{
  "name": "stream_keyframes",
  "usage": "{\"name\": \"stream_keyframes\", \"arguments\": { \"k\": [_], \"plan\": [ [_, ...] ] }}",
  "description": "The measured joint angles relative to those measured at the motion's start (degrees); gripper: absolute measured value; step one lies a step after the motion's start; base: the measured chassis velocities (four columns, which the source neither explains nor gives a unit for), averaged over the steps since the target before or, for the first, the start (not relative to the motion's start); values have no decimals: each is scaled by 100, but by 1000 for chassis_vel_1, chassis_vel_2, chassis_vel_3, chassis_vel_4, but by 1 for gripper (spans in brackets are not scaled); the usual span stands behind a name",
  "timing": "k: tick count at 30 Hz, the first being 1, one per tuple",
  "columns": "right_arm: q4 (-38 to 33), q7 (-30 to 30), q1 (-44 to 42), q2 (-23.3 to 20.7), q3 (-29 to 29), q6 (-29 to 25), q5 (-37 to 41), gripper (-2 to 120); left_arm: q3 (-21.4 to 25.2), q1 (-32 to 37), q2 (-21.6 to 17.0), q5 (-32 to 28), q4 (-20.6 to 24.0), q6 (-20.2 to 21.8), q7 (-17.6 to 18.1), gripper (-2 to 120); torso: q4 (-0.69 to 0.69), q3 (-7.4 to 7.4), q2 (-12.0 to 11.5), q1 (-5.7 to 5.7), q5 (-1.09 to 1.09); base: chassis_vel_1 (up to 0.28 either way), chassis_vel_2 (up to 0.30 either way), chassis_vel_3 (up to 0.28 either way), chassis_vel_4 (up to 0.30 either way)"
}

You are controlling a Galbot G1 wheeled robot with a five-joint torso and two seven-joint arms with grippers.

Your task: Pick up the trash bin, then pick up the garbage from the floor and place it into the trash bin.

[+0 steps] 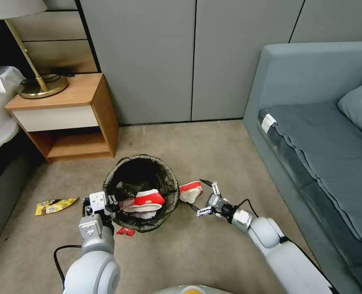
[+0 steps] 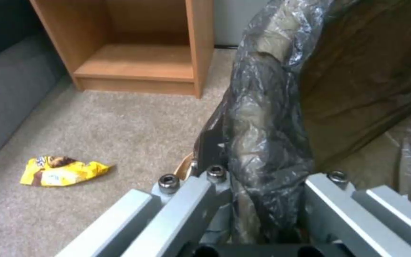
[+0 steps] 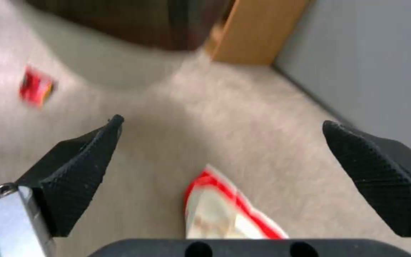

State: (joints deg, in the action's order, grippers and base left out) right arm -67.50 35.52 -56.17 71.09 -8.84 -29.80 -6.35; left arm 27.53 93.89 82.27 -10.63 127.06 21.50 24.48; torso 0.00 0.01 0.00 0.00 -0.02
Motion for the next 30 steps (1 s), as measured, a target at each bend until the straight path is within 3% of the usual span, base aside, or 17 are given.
{"name": "stream_keyframes", "arguments": {
  "k": [9,16,30],
  "plan": [
    [1367,-85,785,343,95,-235,-665,100,-51,-50,71,60,-147,0,0,0,0,0,0,0,2,0,0,0,0],
    [2504,-538,1546,685,35,-399,-1267,100,-64,-53,95,85,-194,-6,-1,0,0,0,0,0,1,0,0,0,0],
    [3547,-828,2024,1064,-83,-423,-1223,100,-73,103,160,212,-116,-68,-7,0,-1,-1,0,0,2,0,0,0,0]
  ]
}}
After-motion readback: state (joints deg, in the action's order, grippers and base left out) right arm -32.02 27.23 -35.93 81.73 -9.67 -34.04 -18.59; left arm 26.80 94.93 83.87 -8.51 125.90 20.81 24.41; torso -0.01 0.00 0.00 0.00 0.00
